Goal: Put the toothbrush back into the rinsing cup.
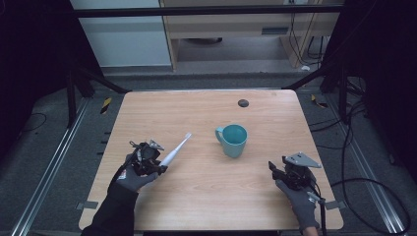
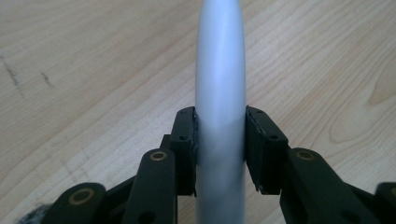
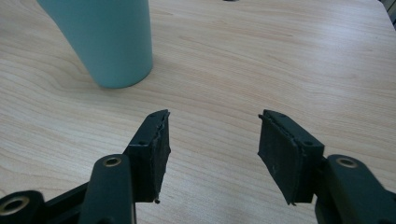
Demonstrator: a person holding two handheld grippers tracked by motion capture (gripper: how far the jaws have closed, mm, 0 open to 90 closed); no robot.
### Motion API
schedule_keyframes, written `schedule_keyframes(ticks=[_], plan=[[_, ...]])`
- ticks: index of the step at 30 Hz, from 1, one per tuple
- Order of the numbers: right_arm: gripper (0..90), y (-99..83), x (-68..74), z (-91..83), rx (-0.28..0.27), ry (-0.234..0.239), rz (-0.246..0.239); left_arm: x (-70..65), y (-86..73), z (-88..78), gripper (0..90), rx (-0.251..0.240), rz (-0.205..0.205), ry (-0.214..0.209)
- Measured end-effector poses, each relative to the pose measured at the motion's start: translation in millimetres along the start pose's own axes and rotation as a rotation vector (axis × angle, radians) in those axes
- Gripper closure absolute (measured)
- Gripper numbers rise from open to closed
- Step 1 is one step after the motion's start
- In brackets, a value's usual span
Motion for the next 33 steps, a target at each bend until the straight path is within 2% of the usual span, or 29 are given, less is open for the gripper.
schedule_keyframes(ticks=[4, 5, 6, 8, 18, 23, 33], plan=[[42.1, -0.3, 0.0, 0.5, 0.000, -0.002, -0.002, 0.8, 3.2, -5.3, 65.9, -0.067, -0.030, 0.017], [42.0, -0.2, 0.1, 0.5, -0.001, -0.001, -0.001, 0.8, 3.2, -5.3, 65.9, -0.067, -0.030, 0.017], [41.9, -0.1, 0.0, 0.6, -0.001, -0.001, 0.000, 1.1, 5.4, -8.8, 65.9, -0.100, -0.041, 0.024], [41.7, -0.1, -0.4, 0.9, -0.001, -0.003, -0.002, 1.2, 8.3, -13.1, 65.9, -0.135, -0.056, 0.030], [41.4, 0.1, -0.6, 0.1, -0.006, -0.011, 0.002, 0.9, 33.8, -36.1, 65.9, -0.301, -0.100, 0.062], [41.3, 0.2, -0.2, 0.5, -0.006, -0.010, 0.002, -3.1, 52.5, -40.9, 65.9, -0.365, -0.121, 0.034], [41.2, 0.1, -0.3, 0.4, -0.005, -0.006, 0.005, -15.1, 86.9, -40.7, 65.9, -0.467, -0.127, 0.006]])
Point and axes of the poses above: each handheld gripper's, and its own axes: z roughly forward along the jaws, y roughly out of its top, x roughly to its left, the point moved 4 cm from there along z, roughly forward along the jaws, and after that the axes turned 5 degrees about x, right-handed, at the moved point
